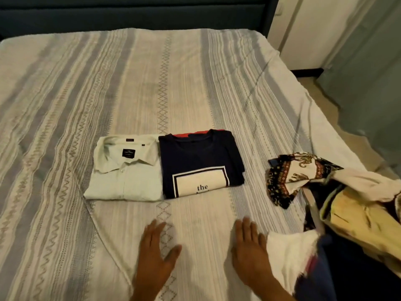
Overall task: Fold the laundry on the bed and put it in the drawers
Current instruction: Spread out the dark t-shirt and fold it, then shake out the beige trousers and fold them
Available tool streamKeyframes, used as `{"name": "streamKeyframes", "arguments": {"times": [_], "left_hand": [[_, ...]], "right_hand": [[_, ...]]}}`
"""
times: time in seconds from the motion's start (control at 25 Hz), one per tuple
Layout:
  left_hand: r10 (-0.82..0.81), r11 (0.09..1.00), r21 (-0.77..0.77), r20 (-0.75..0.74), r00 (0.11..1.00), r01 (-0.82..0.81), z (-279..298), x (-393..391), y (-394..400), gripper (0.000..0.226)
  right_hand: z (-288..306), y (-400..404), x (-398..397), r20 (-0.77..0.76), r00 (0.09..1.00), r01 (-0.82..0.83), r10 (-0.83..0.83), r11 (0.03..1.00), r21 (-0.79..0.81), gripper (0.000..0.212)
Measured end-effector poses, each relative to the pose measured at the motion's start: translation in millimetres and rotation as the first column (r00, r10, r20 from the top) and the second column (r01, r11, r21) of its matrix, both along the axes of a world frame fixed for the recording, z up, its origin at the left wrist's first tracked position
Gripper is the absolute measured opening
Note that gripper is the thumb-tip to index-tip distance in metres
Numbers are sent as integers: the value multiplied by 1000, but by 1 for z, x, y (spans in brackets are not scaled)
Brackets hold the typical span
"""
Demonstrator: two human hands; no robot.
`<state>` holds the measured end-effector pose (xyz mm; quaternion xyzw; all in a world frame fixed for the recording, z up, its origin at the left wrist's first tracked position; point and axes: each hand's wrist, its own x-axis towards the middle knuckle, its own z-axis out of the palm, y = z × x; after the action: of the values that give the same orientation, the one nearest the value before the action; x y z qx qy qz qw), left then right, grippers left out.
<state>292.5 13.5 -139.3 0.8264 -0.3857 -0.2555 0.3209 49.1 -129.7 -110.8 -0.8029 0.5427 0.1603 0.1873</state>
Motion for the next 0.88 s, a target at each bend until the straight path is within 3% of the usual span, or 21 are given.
{"name": "streamKeyframes", "arguments": {"times": [0.08, 0.24, 0.4, 0.56, 0.76, 0.8, 0.88], "left_hand": [[-109, 986, 139, 113, 988, 93, -11, -28, 31, 97], [-207, 936, 320, 169, 964, 145, -6, -82, 83, 98], [-283, 896, 387, 122, 951, 217, 8, -127, 131, 88], [-416, 853, 372, 61, 907, 366, 8, -153, 178, 92], [-586, 697, 453, -88, 806, 556, 17, -161, 226, 102], [-603, 670, 477, -98, 792, 569, 21, -166, 229, 103], [-592, 650, 500, -139, 794, 573, 32, -177, 228, 99]], "right_hand": [[2, 37, -8, 21, 1000, 6, -5, 998, -63, 74], [1, 116, -40, -20, 1000, 10, -7, 992, 124, 78], [11, 200, -84, -76, 990, -99, 117, 973, 208, 78], [33, 260, -144, -22, 1000, -9, 14, 974, 224, 75], [50, 321, -198, 12, 994, 96, -106, 938, 332, 76], [55, 326, -205, 34, 992, 104, -122, 939, 328, 75], [69, 318, -218, 97, 987, 109, -126, 980, 167, 70]]}}
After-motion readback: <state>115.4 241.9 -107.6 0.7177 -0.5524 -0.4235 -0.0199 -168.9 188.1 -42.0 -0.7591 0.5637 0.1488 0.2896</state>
